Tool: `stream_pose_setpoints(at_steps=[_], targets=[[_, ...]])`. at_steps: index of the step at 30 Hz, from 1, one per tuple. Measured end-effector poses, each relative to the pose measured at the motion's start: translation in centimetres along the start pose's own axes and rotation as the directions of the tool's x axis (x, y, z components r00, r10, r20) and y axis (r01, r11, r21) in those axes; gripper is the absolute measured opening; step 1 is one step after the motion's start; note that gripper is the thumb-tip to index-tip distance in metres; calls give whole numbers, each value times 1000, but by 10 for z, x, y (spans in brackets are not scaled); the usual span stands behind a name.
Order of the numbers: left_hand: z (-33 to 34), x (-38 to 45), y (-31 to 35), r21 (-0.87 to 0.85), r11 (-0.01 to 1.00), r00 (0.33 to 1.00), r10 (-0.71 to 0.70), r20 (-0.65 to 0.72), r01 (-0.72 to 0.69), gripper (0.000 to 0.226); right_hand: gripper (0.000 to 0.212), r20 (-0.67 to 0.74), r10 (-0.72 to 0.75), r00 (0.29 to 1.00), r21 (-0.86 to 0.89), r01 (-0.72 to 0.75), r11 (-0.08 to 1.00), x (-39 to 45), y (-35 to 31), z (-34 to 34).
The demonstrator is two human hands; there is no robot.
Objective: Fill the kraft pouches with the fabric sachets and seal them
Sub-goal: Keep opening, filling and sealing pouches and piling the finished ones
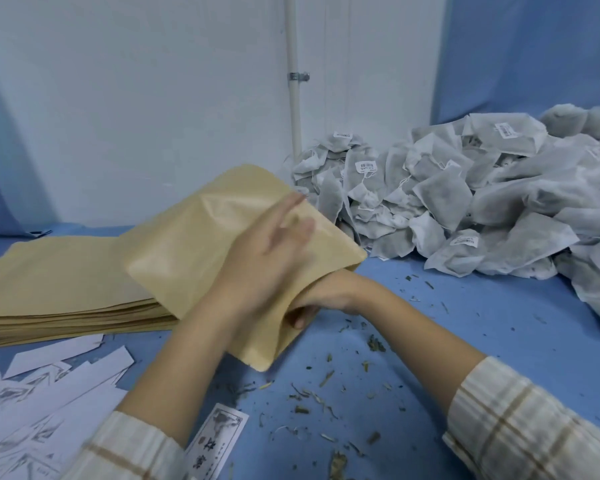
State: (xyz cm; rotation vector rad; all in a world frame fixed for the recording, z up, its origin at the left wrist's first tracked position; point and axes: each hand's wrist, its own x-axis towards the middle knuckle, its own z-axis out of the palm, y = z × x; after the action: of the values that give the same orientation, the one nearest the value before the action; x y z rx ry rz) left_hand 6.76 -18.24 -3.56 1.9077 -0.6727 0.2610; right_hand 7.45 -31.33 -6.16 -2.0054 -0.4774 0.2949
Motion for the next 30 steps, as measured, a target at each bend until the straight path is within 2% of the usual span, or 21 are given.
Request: stream_pose_setpoints(at_steps=[1,3,5,7,12,15,16,17,18,20,22,24,25,27,30], targets=[[-12,2,0,-35,999,1000,-18,19,19,37,19,57,6,998,73,-10,997,-1,3,-3],[-31,4,-5,179,984,982,-39,182,6,53,27,141,3,990,112,-19,994,-3,6,-9],[-39,2,-11,380,924,915,-119,385,-40,63,31,251,2,968,117,-32,993,-4,9,-17],[-39,1,-17,384,923,861,-181,476,-19,70,32,346,-26,938,130,-20,991,-8,11,-24],[-31,1,-19,421,901,907,-92,410,-99,70,54,419,-117,901,342,-37,939,-22,21,-42],[-31,1,-19,405,913,917,-112,383,-58,72,58,501,-311,807,492,29,870,-26,19,-47],[-31,0,-19,386,922,919,-126,373,-30,72,58,496,-373,784,589,12,808,-27,20,-49],[-31,0,-19,365,931,920,-148,363,6,71,58,453,-389,802,675,-23,737,-29,22,-50],[-31,0,-19,349,936,922,-169,349,39,70,55,394,-364,844,729,-45,683,-29,25,-49],[-29,0,-21,351,934,930,-181,319,61,67,46,253,-240,937,752,-34,658,-28,30,-47],[-24,-1,-25,411,911,940,-168,298,33,65,39,127,-114,985,668,0,744,-24,34,-41],[-17,-4,-28,506,862,945,-163,285,-4,66,33,20,-21,1000,442,10,897,-18,34,-35],[-13,-7,-29,552,833,949,-152,277,-28,69,30,-13,7,1000,342,-2,940,-16,31,-30],[-5,-10,-31,597,797,956,-99,278,-91,71,25,-60,71,996,221,-56,974,-12,27,-19],[3,-11,-33,565,809,935,-58,351,-162,72,24,-24,249,968,217,-238,947,-10,30,-16]])
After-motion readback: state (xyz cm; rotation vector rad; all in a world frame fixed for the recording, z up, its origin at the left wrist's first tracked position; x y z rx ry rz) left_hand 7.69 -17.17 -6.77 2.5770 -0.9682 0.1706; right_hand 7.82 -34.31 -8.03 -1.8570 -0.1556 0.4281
